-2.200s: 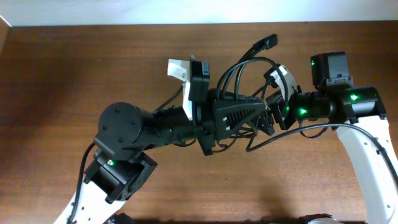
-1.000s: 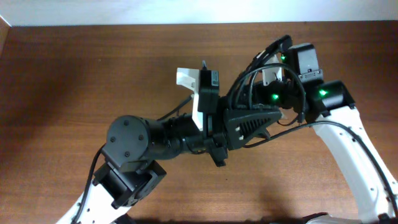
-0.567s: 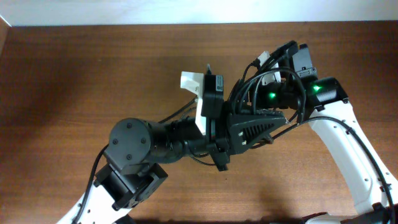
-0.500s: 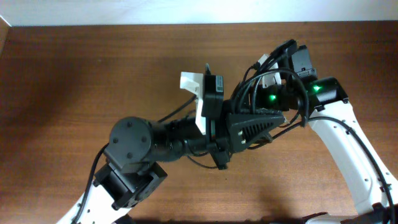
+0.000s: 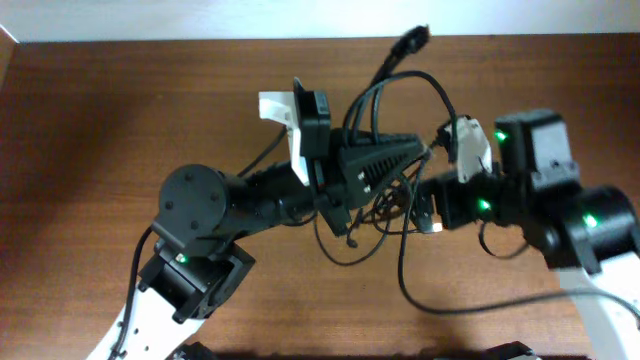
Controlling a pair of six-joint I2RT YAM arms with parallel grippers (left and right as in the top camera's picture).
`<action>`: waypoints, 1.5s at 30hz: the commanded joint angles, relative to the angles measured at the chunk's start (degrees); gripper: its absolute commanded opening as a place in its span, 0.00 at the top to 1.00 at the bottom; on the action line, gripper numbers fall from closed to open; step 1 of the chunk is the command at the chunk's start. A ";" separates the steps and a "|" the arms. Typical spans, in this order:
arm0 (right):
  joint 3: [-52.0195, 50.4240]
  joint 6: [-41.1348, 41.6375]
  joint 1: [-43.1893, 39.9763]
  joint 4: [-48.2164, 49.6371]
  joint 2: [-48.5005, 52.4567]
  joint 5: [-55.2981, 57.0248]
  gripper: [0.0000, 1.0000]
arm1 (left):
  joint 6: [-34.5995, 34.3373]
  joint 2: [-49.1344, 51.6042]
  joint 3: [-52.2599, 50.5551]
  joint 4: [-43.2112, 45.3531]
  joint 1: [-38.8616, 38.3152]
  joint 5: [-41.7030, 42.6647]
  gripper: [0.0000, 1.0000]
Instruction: Untangle cables
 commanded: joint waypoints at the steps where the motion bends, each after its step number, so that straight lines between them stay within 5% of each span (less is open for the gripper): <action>1: 0.74 -4.85 0.42 -1.22 -3.80 -1.33 0.01 | 1.55 -0.28 1.16 1.29 0.90 -2.89 1.00; 8: 0.72 -12.00 0.42 -0.57 -6.01 -1.11 0.01 | -2.32 -0.28 1.16 4.20 0.81 -2.69 1.00; 19: 0.72 -14.82 0.44 6.29 5.03 -2.86 0.01 | -8.31 -0.28 1.16 12.59 -1.55 -2.75 1.00; 38: 0.72 -14.23 0.42 24.30 7.85 -12.57 0.01 | -13.55 0.11 1.16 16.04 -2.47 -8.90 1.00; 45: 0.72 4.20 0.37 29.53 12.63 11.17 0.01 | -13.55 0.15 1.16 15.91 -7.08 -8.68 1.00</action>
